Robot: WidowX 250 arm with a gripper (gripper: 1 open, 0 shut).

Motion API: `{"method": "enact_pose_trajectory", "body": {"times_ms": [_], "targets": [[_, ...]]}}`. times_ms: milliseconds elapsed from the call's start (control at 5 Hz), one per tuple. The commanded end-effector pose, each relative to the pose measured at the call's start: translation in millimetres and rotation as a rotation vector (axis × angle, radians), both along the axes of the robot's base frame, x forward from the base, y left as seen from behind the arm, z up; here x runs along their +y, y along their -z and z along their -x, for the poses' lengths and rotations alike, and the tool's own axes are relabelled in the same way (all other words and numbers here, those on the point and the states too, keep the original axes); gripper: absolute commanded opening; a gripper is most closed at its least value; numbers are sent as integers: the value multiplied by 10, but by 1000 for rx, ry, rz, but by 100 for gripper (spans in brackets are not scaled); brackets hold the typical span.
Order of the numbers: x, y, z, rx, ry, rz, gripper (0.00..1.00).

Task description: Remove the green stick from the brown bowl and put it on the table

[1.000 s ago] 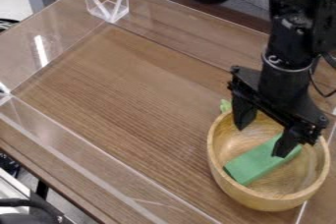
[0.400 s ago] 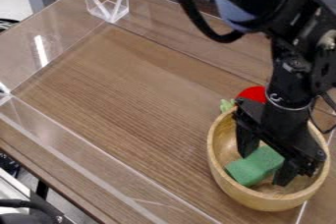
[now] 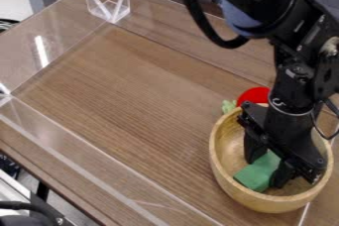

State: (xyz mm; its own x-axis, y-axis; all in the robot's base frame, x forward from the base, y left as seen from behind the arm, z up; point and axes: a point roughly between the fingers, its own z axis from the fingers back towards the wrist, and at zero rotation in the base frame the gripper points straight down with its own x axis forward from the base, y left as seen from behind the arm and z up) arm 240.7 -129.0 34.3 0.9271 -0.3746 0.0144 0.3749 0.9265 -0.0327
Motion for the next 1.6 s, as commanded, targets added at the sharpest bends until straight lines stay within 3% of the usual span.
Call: {"method": "enact_pose_trajectory", "body": {"times_ms": [0, 200, 600, 1400], "targets": [[39, -9, 72, -16, -43, 7, 0], [91, 13, 197, -12, -102, 2, 0], [257, 63, 203, -2, -160, -20, 0], [176, 134, 149, 10, -167, -63, 0]]}}
